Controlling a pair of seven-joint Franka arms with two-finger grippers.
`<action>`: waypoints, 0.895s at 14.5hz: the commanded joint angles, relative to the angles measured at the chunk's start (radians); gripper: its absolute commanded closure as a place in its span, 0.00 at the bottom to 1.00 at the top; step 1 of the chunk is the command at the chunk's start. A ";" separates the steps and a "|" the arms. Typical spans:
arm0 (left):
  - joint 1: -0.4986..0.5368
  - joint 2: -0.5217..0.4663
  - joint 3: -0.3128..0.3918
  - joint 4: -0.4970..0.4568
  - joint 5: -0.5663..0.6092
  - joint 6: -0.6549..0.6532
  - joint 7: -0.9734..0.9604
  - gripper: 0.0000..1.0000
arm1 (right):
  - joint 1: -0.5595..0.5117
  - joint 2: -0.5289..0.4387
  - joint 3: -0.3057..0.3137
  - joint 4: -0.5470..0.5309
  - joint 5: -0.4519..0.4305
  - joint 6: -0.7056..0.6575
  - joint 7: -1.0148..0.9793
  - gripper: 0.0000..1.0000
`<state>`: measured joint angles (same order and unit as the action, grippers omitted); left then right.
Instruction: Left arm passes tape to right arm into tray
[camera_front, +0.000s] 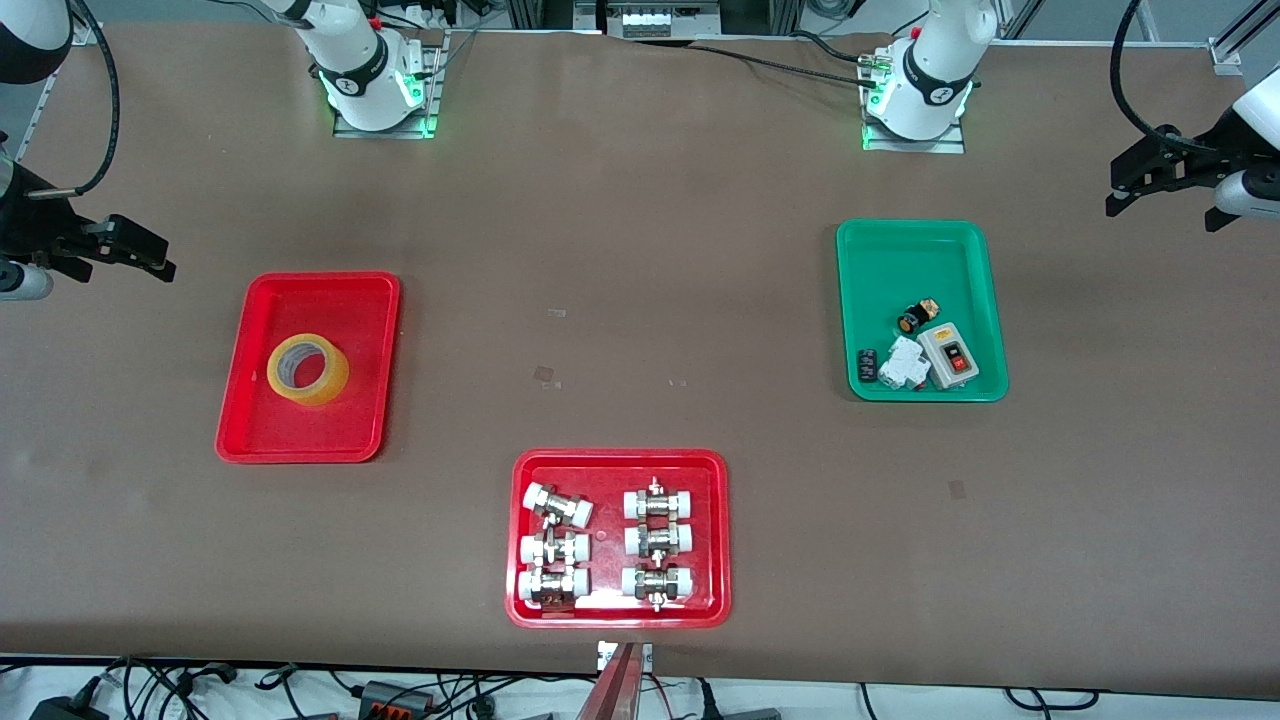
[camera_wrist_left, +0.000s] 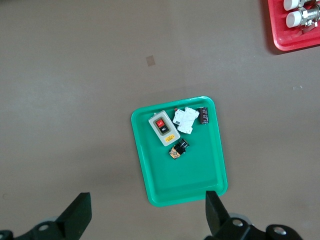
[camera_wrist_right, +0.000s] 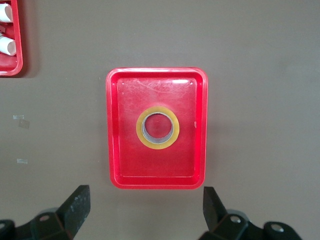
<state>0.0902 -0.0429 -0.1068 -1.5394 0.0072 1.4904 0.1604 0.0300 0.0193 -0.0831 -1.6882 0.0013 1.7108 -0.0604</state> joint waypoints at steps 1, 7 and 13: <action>0.006 0.001 -0.001 0.005 -0.009 -0.001 0.021 0.00 | 0.013 -0.010 -0.006 -0.008 -0.007 0.024 0.017 0.00; 0.014 0.001 -0.001 0.004 -0.015 -0.004 0.021 0.00 | 0.013 -0.009 -0.003 -0.010 -0.003 0.027 0.020 0.00; 0.014 0.003 -0.001 0.004 -0.015 -0.004 0.021 0.00 | -0.033 -0.012 0.032 -0.010 0.000 0.029 0.020 0.00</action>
<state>0.0977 -0.0416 -0.1067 -1.5394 0.0062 1.4903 0.1606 0.0251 0.0193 -0.0807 -1.6882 0.0015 1.7289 -0.0546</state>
